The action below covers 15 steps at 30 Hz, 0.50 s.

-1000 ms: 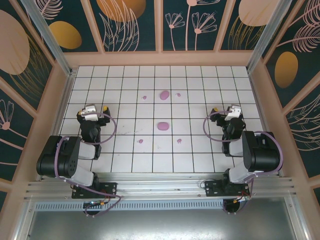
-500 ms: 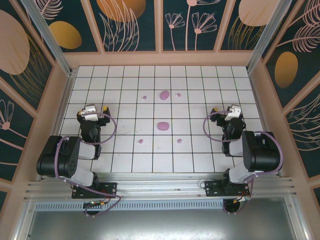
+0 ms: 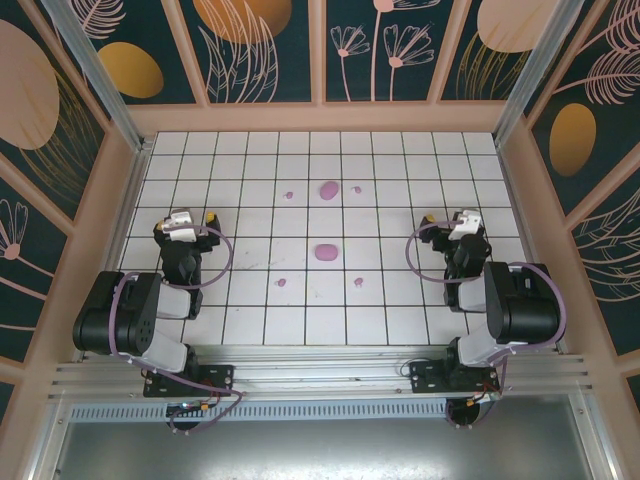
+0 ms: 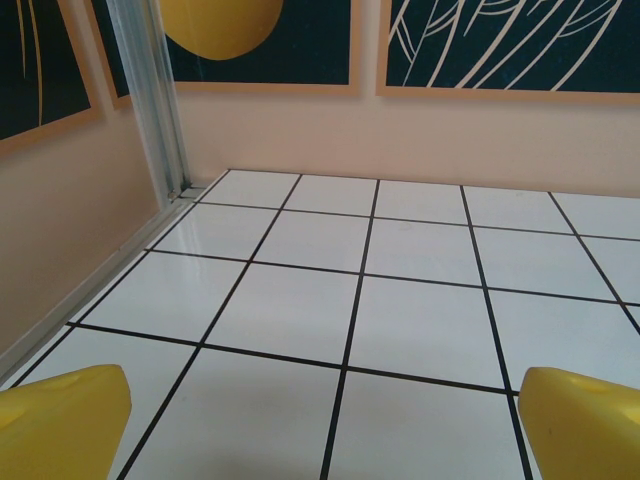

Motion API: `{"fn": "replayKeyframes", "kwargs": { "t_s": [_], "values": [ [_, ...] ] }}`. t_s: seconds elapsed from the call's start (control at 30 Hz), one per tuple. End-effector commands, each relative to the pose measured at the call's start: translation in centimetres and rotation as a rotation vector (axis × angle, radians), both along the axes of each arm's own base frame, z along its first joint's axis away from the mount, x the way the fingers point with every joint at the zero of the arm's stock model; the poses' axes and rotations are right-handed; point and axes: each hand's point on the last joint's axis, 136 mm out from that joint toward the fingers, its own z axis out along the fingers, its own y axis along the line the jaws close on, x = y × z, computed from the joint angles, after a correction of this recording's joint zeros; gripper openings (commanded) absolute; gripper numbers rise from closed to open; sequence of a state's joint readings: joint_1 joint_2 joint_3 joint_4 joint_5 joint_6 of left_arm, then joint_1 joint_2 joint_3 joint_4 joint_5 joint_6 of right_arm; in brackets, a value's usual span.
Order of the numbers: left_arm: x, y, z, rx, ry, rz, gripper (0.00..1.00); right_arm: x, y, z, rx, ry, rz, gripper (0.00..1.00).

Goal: Insert the wireless bluetooth earbuds into the charging case

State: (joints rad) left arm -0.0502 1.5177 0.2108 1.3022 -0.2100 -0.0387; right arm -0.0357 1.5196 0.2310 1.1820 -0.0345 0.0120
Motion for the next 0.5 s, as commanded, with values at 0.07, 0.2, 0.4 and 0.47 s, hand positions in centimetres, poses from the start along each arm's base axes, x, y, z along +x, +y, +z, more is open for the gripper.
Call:
{"fn": "replayKeyframes", "kwargs": {
  "t_s": [0.07, 0.2, 0.4, 0.47],
  "values": [
    [0.2, -0.1, 1.7, -0.019, 0.001, -0.014, 0.99, 0.7, 1.5, 3.2, 0.006, 0.001, 0.073, 0.99],
    [1.0, -0.4, 3.5, -0.06, 0.053, -0.023, 0.96, 1.4, 1.3, 4.8, 0.114, 0.085, 0.042, 0.99],
    [3.9, -4.9, 4.4, -0.172, 0.189, -0.233, 0.82, 2.5, 3.6, 4.8, 0.242, 0.28, 0.079, 0.99],
    [4.8, -7.6, 4.0, -0.213, 0.237, -0.323, 0.74, 2.7, 4.8, 4.7, 0.256, 0.32, 0.098, 0.99]
  ]
}}
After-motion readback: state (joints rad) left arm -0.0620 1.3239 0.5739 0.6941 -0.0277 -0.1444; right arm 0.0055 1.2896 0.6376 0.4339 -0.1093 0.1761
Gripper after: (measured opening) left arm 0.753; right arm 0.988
